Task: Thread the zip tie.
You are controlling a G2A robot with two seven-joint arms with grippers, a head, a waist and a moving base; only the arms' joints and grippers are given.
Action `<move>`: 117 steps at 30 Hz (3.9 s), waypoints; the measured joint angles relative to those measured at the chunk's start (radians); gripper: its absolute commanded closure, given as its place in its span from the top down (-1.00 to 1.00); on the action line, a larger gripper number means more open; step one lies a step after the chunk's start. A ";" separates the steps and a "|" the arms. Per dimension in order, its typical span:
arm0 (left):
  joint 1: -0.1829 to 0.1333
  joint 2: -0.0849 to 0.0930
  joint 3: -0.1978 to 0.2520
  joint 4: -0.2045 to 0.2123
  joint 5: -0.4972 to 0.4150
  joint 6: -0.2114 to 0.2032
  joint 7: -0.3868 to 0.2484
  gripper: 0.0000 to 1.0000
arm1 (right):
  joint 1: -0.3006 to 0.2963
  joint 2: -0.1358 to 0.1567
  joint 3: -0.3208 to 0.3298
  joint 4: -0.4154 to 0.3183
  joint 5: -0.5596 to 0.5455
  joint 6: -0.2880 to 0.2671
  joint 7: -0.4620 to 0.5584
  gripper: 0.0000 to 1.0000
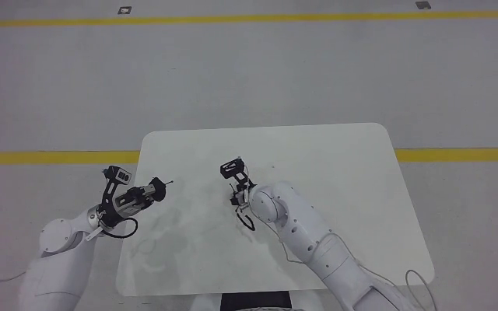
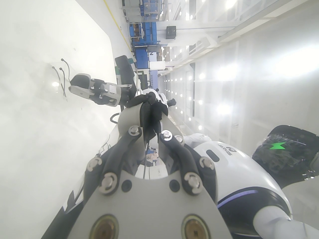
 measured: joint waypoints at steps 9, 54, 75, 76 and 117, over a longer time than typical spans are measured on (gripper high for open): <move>0.000 0.000 0.000 0.000 0.000 0.000 0.000 -1.00 | 0.039 -0.012 -0.047 0.072 -0.041 0.022 -0.025 -0.62; 0.000 0.000 0.000 0.000 0.000 0.000 0.000 -1.00 | -0.187 0.063 0.269 -0.369 0.592 -0.411 -0.035 -1.00; -0.040 -0.005 0.089 0.038 -0.096 0.140 -0.056 -1.00 | -0.101 0.109 0.111 -0.424 0.928 -0.405 -0.198 -1.00; -0.041 -0.005 0.097 0.036 -0.108 0.152 -0.070 -1.00 | -0.083 0.115 0.092 -0.414 0.954 -0.405 -0.202 -1.00; -0.048 -0.007 0.129 0.030 -0.138 0.172 -0.089 -1.00 | 0.192 0.231 -0.389 -0.331 0.646 -0.405 -0.921 -1.00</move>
